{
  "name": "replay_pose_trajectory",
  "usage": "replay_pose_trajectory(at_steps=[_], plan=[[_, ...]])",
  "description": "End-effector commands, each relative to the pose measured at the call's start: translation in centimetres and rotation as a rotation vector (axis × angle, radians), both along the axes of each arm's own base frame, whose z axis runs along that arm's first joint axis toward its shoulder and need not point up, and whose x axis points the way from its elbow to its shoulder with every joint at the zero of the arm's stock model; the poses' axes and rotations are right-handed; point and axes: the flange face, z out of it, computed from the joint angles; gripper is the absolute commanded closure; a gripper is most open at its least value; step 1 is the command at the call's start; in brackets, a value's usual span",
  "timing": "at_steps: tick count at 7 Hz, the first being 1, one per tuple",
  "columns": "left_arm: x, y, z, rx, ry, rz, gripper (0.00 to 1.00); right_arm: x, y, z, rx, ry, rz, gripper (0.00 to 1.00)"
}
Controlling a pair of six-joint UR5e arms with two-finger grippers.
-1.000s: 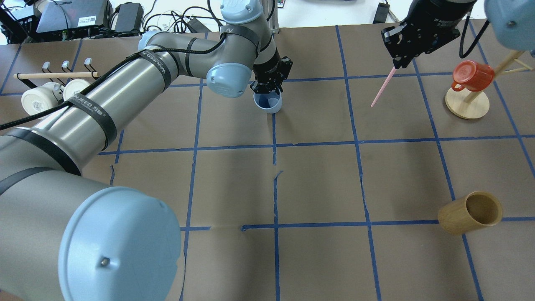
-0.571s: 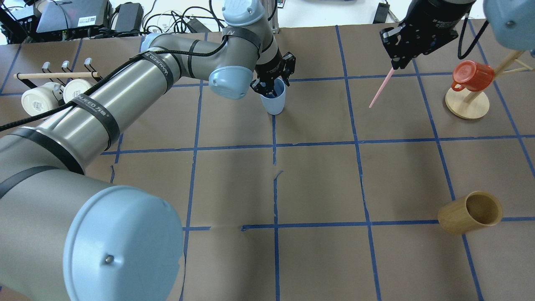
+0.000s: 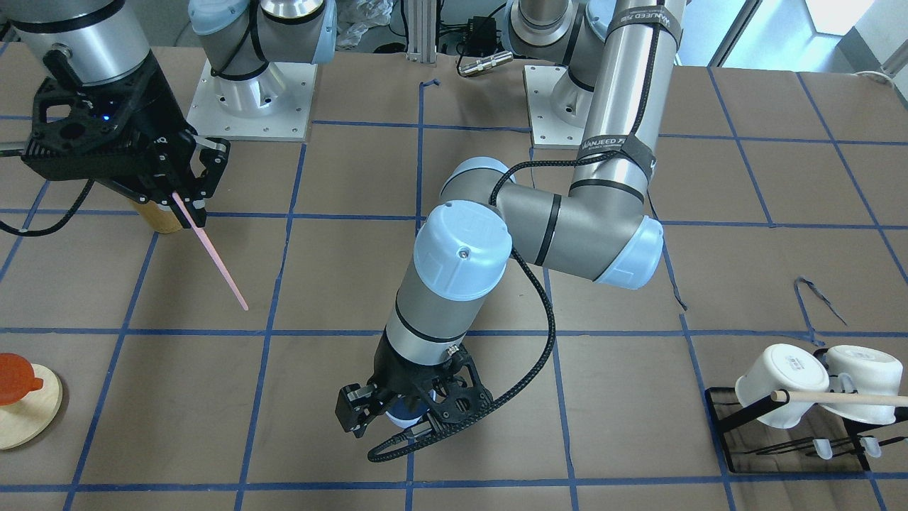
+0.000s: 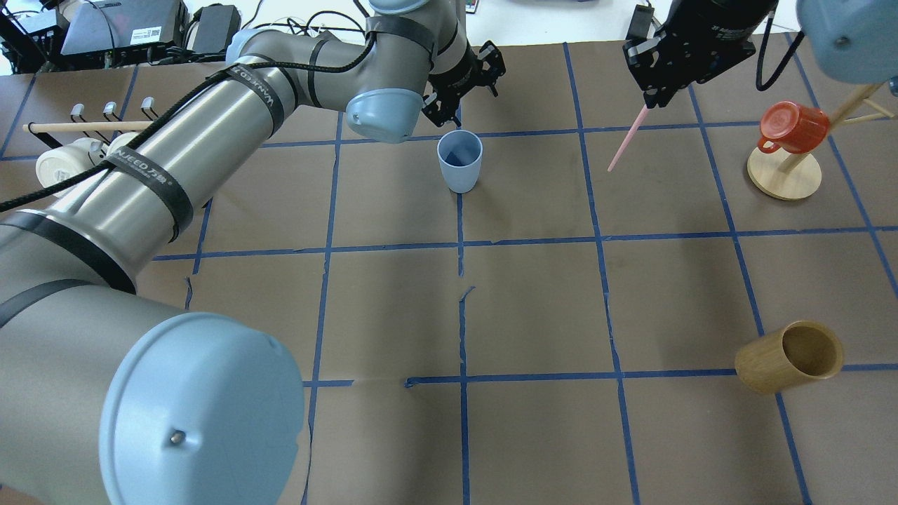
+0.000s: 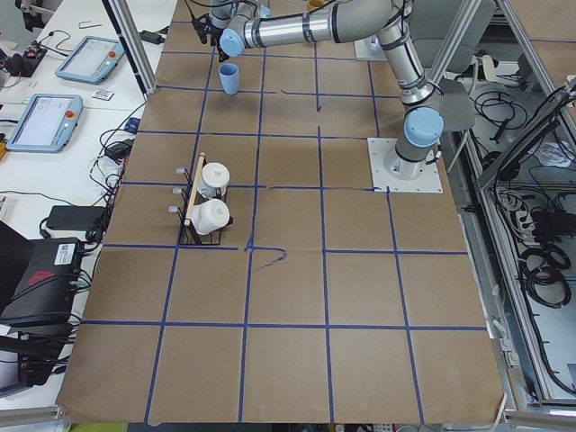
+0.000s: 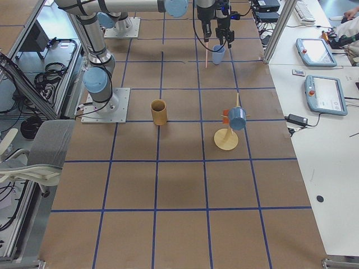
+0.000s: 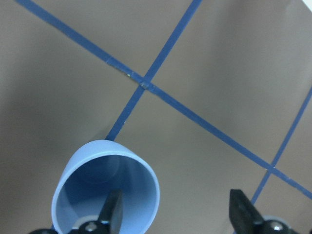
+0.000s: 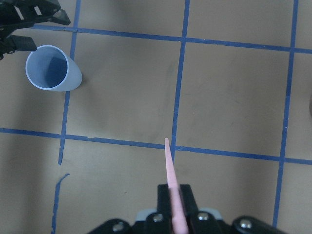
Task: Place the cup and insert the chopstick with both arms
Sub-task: 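Withdraw the left gripper while the right gripper moves the chopstick above the cup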
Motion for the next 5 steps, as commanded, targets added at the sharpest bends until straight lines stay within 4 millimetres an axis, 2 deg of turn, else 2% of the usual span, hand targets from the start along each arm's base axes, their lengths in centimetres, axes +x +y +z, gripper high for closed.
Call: replay_pose_trajectory(at_steps=[1,2,3,4,5], plan=[[2.3,-0.3,3.0,0.006,-0.061,-0.117,0.21,3.8,0.4,0.7,-0.060,-0.019,-0.013,1.00],[6.8,-0.2,4.5,0.063,-0.099,-0.156,0.21,4.9,0.4,0.7,-0.081,-0.025,-0.005,1.00],[11.3,1.2,7.8,0.114,-0.135,-0.250,0.21,5.7,0.0,0.6,-0.108,-0.037,-0.011,1.00],[14.5,3.3,10.1,0.151,-0.170,-0.390,0.21,9.0,-0.8,0.2,-0.175,-0.113,0.050,1.00],[16.8,6.4,11.7,0.200,-0.300,-0.519,0.21,11.9,-0.4,-0.2,-0.184,-0.133,0.069,1.00]])
